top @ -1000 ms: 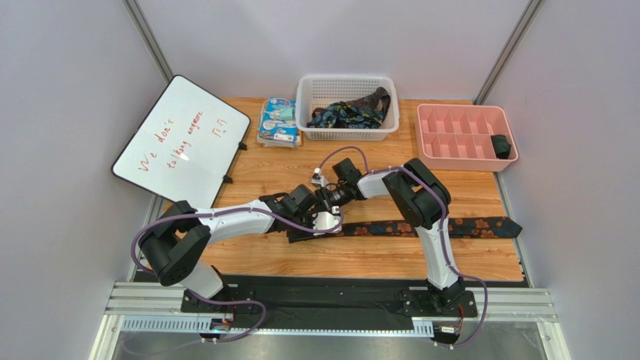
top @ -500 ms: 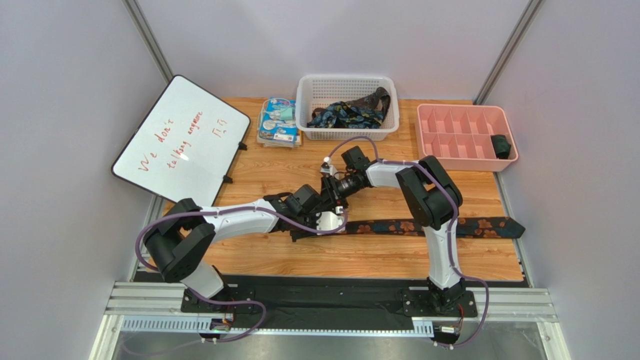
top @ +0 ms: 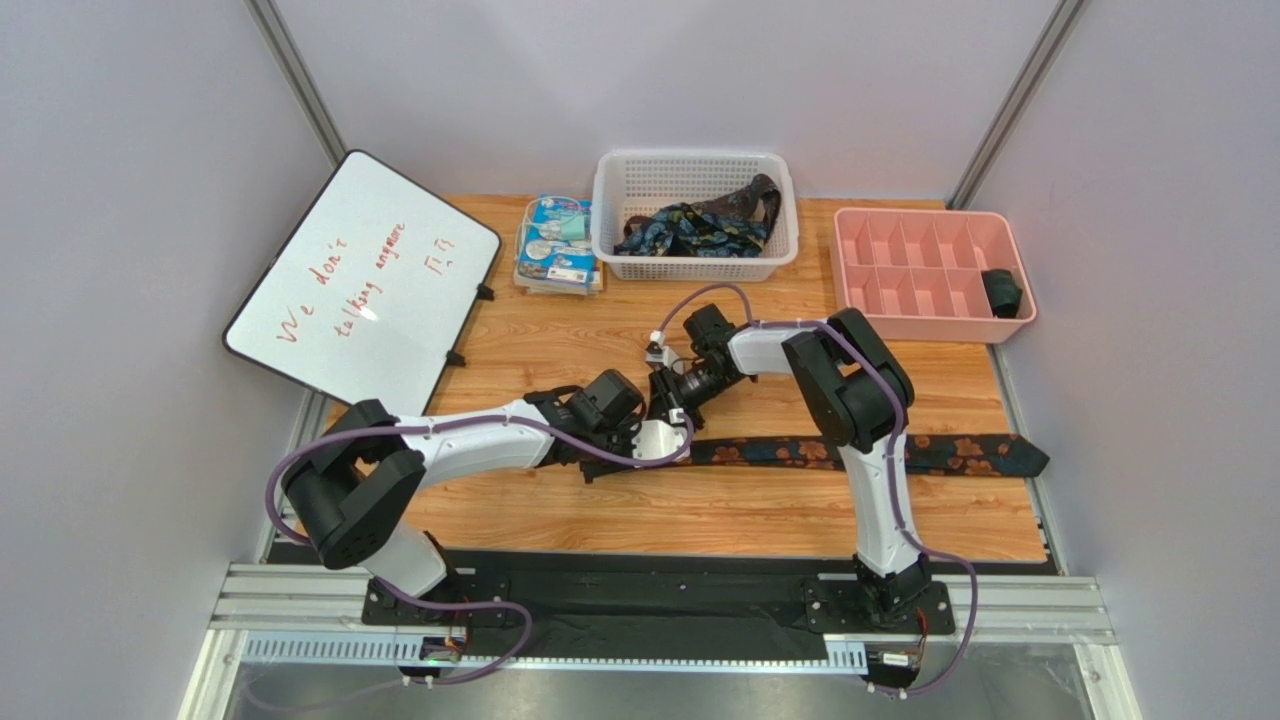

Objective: Roll the ties
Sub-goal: Roll the tie at the center of the board.

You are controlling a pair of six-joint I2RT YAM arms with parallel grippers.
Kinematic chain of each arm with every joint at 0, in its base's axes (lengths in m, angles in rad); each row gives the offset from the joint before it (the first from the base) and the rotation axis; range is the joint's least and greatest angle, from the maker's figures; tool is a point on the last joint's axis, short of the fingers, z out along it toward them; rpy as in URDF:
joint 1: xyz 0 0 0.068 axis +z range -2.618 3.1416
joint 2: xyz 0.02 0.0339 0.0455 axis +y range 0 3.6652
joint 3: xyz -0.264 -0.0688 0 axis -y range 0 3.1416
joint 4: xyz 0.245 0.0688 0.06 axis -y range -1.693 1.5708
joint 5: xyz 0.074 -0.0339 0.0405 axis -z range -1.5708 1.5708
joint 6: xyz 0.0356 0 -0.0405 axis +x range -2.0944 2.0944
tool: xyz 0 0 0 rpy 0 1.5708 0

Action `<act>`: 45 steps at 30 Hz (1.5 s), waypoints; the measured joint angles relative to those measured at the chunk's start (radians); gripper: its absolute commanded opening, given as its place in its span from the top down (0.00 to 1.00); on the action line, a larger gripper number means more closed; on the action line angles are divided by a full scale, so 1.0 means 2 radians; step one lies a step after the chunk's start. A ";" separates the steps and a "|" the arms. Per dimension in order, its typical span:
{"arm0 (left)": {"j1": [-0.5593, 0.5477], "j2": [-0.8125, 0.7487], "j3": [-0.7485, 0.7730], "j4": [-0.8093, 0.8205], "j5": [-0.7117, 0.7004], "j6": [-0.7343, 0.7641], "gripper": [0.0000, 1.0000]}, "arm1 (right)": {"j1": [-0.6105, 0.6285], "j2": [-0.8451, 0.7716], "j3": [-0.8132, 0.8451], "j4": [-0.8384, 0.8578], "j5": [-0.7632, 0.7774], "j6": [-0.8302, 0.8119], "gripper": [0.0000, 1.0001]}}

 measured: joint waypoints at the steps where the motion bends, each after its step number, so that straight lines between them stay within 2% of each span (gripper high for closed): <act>1: 0.000 -0.003 -0.001 -0.001 -0.002 -0.004 0.81 | 0.000 0.005 0.008 -0.004 0.003 -0.011 0.82; 11: -0.001 -0.007 0.001 -0.002 -0.028 -0.022 0.78 | 0.001 0.016 0.025 -0.019 0.014 -0.039 0.82; 15: -0.002 0.019 0.020 -0.012 -0.041 -0.021 0.75 | 0.001 0.016 0.026 -0.020 0.009 -0.037 0.70; 24: -0.004 0.035 0.034 -0.008 -0.064 -0.024 0.74 | 0.001 -0.013 -0.009 0.028 -0.017 0.052 0.61; 35: -0.004 0.040 0.040 -0.008 -0.067 -0.033 0.72 | 0.014 -0.012 -0.018 0.074 -0.021 0.106 0.61; 38: -0.004 0.040 0.040 -0.008 -0.065 -0.035 0.71 | 0.015 -0.008 -0.016 0.081 -0.022 0.111 0.64; 41: -0.004 0.040 0.040 -0.008 -0.064 -0.035 0.68 | 0.016 -0.001 -0.011 0.088 -0.022 0.109 0.74; 45: -0.001 0.040 0.040 -0.011 -0.063 -0.035 0.63 | 0.017 0.015 0.007 0.090 -0.028 0.093 1.00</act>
